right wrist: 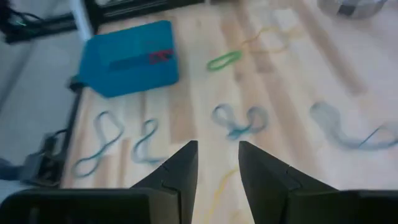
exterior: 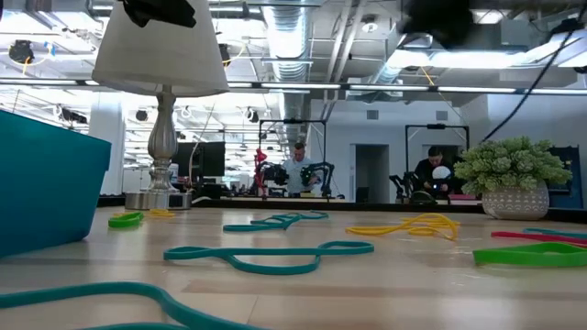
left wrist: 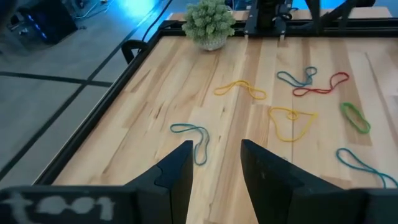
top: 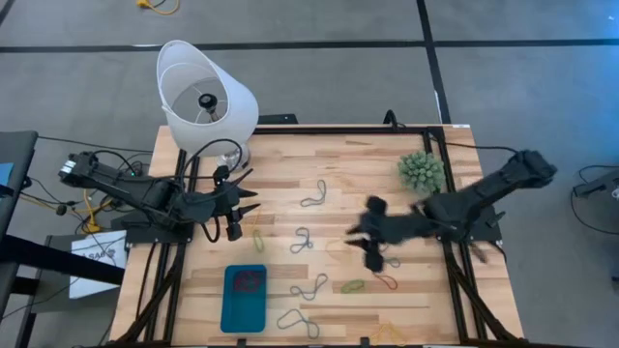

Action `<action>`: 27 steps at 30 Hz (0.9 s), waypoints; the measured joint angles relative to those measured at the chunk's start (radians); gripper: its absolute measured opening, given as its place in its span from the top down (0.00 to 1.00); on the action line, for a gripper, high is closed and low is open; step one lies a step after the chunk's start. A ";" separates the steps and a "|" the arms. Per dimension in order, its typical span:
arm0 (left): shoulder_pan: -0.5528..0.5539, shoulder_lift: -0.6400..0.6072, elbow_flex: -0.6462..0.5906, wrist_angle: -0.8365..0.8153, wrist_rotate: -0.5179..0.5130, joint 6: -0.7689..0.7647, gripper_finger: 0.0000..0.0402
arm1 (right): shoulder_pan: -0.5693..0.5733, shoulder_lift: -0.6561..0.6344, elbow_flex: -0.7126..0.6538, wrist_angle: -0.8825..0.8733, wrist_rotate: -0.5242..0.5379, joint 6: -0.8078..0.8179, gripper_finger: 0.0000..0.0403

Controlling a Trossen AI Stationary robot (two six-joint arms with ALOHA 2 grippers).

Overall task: Pick and place items into bin
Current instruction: Put the red rubber band into the blue bin

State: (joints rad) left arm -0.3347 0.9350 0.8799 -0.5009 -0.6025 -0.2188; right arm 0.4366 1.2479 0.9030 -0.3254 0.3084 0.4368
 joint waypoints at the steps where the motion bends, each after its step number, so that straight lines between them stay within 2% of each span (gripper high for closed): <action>1: 0.000 0.001 0.000 0.002 0.002 0.000 0.69 | 0.033 -0.031 -0.075 0.060 0.021 0.040 0.72; 4: 0.000 0.001 0.000 0.006 0.001 0.007 0.69 | 0.116 -0.070 -0.236 0.178 0.068 0.148 0.73; 7: 0.000 0.001 0.000 0.014 -0.008 0.011 0.69 | 0.174 -0.055 -0.297 0.191 0.086 0.323 0.73; 13: 0.000 0.001 0.000 0.022 -0.008 0.040 0.69 | 0.264 0.058 -0.299 0.093 0.080 0.567 0.73; 18: 0.000 0.001 0.000 0.021 -0.008 0.042 0.69 | 0.303 0.142 -0.299 0.075 0.024 0.748 0.73; 23: 0.000 0.001 0.000 0.020 -0.008 0.065 0.69 | 0.322 0.212 -0.270 0.040 -0.052 0.819 0.73; 27: 0.000 0.001 0.000 0.020 -0.008 0.068 0.69 | 0.315 0.252 -0.220 -0.008 -0.060 0.813 0.73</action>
State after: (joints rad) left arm -0.3344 0.9360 0.8803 -0.4805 -0.6102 -0.1513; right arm 0.7515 1.5003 0.6828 -0.3335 0.2481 1.2496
